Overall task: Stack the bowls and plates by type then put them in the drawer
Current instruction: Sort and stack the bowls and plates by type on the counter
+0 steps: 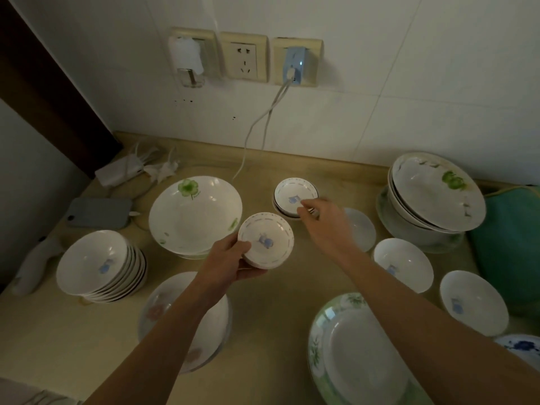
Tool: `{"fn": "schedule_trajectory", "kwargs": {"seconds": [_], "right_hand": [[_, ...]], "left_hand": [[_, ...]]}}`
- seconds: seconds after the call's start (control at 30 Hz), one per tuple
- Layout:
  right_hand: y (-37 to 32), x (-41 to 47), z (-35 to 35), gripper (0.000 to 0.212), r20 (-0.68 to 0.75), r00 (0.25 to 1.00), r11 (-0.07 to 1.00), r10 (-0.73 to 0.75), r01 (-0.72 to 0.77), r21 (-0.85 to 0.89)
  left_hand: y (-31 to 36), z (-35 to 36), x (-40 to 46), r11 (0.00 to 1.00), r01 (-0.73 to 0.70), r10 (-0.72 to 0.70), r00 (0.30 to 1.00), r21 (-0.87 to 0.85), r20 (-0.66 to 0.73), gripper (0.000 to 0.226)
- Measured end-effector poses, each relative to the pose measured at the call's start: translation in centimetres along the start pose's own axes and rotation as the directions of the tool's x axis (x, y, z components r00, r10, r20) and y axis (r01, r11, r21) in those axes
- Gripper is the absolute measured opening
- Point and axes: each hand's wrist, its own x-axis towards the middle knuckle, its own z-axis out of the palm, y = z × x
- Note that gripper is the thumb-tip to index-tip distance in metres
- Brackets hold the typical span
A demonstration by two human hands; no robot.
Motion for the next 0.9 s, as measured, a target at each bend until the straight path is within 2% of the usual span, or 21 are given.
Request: {"fn": "schedule_trajectory", "kwargs": {"seconds": [0.23,0.5,0.6,0.77,0.9], "right_hand": [[0.7,2.3,1.0,0.030,0.147,0.988,0.959,-0.043,0.082,-0.270],[0.7,3.1,1.7,0.025,0.161,0.984,0.924,-0.071,0.126,-0.362],[0.8,3.6,1.7,0.018,0.115,0.989,0.948,-0.092,0.122,-0.294],[-0.6,3.4,0.6,0.008,-0.033,0.999,0.999,-0.040,0.040,-0.011],[-1.7,1.6,-1.1,0.005,-0.051,0.992,0.989,-0.115,0.119,0.089]], "left_hand": [[-0.2,-1.3,-0.2,0.999,0.024,-0.025,0.999,-0.025,-0.043,0.031],[0.7,-1.4,-0.3,0.999,0.008,-0.011,0.999,-0.047,-0.049,0.031],[0.7,-1.2,-0.2,0.998,0.008,-0.012,0.998,-0.062,-0.060,0.031],[0.7,-0.5,0.2,0.997,0.016,-0.021,0.997,-0.075,-0.072,0.026],[0.7,0.3,0.7,0.993,0.031,-0.037,0.998,-0.118,-0.051,0.026]]}}
